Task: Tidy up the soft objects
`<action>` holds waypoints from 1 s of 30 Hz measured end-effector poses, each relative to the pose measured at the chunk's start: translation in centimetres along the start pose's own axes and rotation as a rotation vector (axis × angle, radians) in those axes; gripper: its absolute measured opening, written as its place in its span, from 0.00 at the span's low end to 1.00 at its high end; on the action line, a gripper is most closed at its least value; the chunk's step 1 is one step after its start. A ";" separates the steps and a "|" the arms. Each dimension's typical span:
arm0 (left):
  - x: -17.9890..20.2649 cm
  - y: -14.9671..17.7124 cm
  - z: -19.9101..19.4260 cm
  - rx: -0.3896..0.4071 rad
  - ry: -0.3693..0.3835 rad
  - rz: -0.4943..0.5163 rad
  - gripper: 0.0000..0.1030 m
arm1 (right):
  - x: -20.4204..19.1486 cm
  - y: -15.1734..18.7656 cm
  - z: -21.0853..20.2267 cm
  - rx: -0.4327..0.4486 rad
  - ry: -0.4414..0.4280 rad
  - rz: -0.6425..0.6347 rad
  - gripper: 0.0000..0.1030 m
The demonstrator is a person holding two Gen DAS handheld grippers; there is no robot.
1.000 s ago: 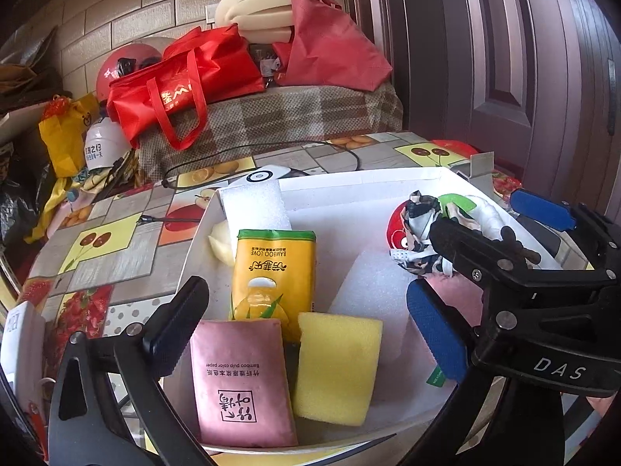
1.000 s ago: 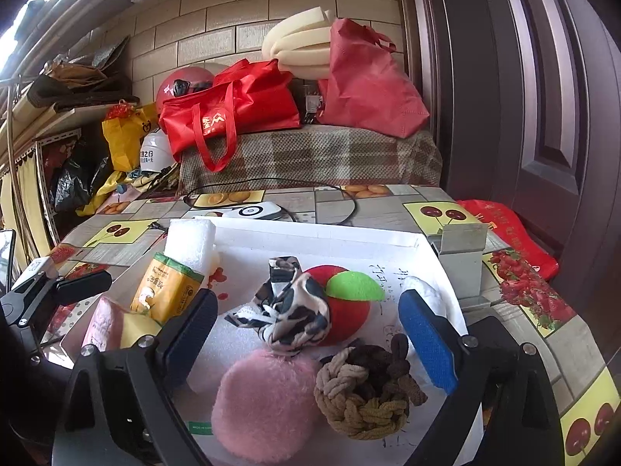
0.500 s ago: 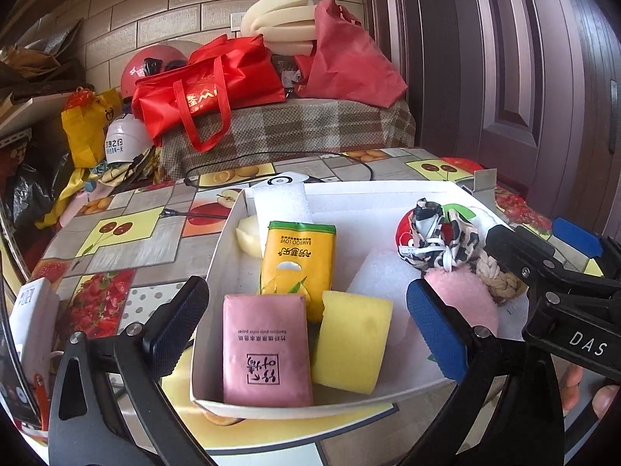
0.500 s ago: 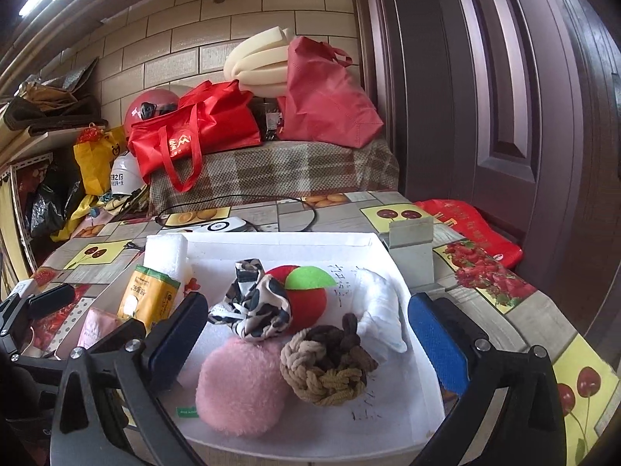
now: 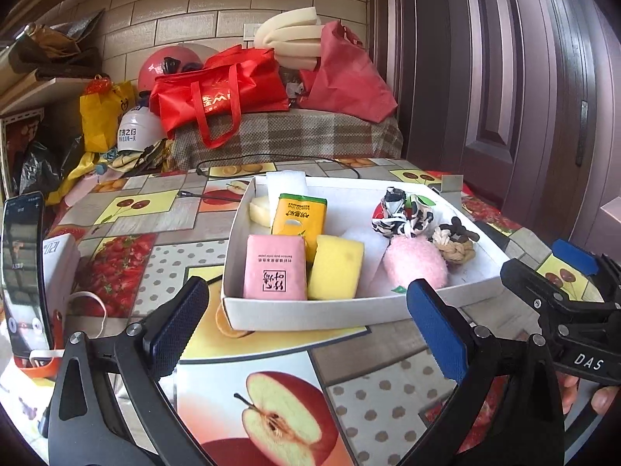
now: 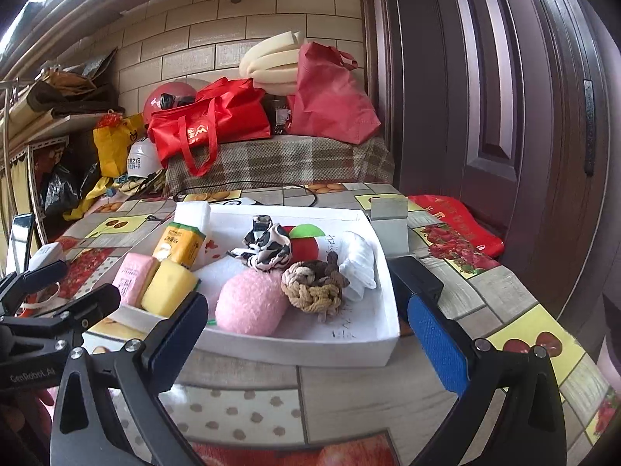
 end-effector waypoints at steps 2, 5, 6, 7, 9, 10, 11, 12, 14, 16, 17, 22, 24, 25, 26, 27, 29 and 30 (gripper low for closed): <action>0.3 0.4 -1.0 0.008 0.002 0.006 1.00 | -0.1 0.7 -1.2 -0.012 -0.005 -0.009 1.00; 1.1 0.9 -2.3 0.014 0.014 0.028 1.00 | 0.3 1.3 -3.5 -0.006 -0.008 0.005 1.00; 1.4 0.9 -2.8 0.020 0.019 0.037 1.00 | 0.5 1.4 -4.3 -0.001 -0.006 0.011 1.00; 1.7 1.0 -3.2 0.025 0.021 0.047 1.00 | 0.7 1.5 -4.9 -0.004 -0.004 0.018 1.00; 2.3 1.3 -3.8 0.025 0.028 0.063 1.00 | 1.3 1.7 -6.1 -0.007 0.009 0.044 1.00; 2.5 1.4 -4.1 0.023 0.034 0.066 1.00 | 1.5 1.7 -6.8 0.000 0.013 0.056 1.00; 2.6 1.5 -4.3 0.021 0.033 0.069 1.00 | 1.6 1.7 -7.5 0.015 0.016 0.064 1.00; 2.7 1.6 -4.4 0.015 0.026 0.075 1.00 | 1.8 1.5 -8.3 0.038 0.022 0.070 1.00; 2.9 1.9 -4.6 0.003 0.017 0.090 1.00 | 1.9 1.4 -9.7 0.079 0.032 0.077 1.00; 3.1 2.0 -4.6 -0.005 0.009 0.094 1.00 | 1.9 1.6 -10.2 0.073 0.064 0.081 1.00; 3.1 2.0 -4.6 -0.002 -0.005 0.095 1.00 | 1.9 1.8 -10.0 0.053 0.052 0.096 1.00; 2.5 1.6 -6.0 0.055 -0.103 0.097 1.00 | 2.6 2.8 -9.0 -0.019 0.035 0.161 1.00; 2.7 1.6 -6.3 0.064 -0.090 0.096 1.00 | 2.8 3.0 -9.1 -0.020 0.048 0.168 1.00; 3.0 1.7 -6.2 0.055 -0.070 0.098 1.00 | 2.9 3.1 -9.2 -0.019 0.050 0.170 1.00; 3.1 1.9 -6.0 0.040 -0.056 0.102 1.00 | 2.9 3.1 -9.2 -0.020 0.049 0.172 1.00; 3.3 2.1 -5.8 0.021 -0.051 0.106 1.00 | 2.9 3.1 -9.2 -0.022 0.054 0.172 1.00; 3.4 2.3 -5.4 -0.004 -0.050 0.114 1.00 | 3.1 3.3 -9.2 -0.028 0.065 0.176 1.00; 3.3 2.3 -5.4 -0.006 -0.060 0.115 1.00 | 3.1 3.3 -9.3 -0.028 0.071 0.179 1.00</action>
Point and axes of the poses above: each gripper's, at about its wrist camera, not at the fingertips, and z roughly the way its jaws point, x to its right, y to its underside, the point moved 9 cm from there along z, roughly the way its jaws point, and after that the axes turned 4 degrees about x, right-handed, at the moved point
